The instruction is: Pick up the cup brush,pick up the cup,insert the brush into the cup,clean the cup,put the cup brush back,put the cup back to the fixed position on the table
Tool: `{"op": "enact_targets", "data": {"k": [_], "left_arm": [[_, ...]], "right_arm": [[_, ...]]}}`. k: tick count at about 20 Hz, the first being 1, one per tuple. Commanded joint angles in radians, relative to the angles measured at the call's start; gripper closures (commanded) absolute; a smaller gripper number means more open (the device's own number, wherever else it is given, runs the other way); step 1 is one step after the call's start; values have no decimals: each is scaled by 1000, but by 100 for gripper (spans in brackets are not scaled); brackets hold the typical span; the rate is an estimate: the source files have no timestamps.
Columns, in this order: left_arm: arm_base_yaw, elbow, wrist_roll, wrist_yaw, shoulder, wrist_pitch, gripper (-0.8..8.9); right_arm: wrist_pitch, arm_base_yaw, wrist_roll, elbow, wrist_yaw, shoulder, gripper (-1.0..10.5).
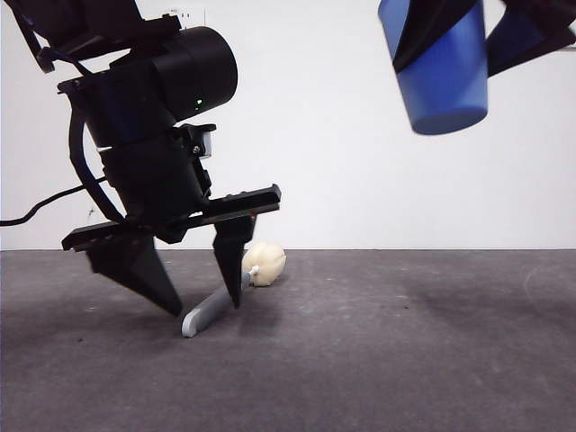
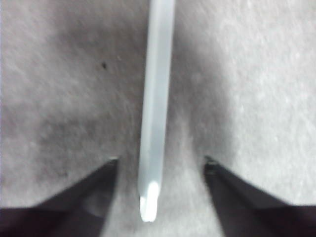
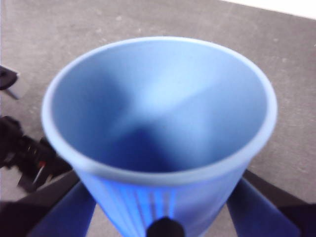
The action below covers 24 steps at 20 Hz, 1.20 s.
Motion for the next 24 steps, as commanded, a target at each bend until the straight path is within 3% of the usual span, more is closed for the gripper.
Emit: {"op": "enact_targets", "data": {"k": [1,7,13,20,24], "left_arm": [[-1,-8,0,2,8,-25,455],[0,-8,76,-11,-81,-72,455],[3,-8,180,-104,-284,-209,455],[-7,-8,182,-105,-607,-322,455],[-7,-8,182,-107,-716,-369,455]], "right_arm": [[59,0,12,-3,-3,40,964],[238,-7,24,-53,-9,185,964],[568,-86,33,-211,-105,316,964],[803,-179,-12,-218,-209,537,964],[883,-184,-53,-218,-209,613,964]]}}
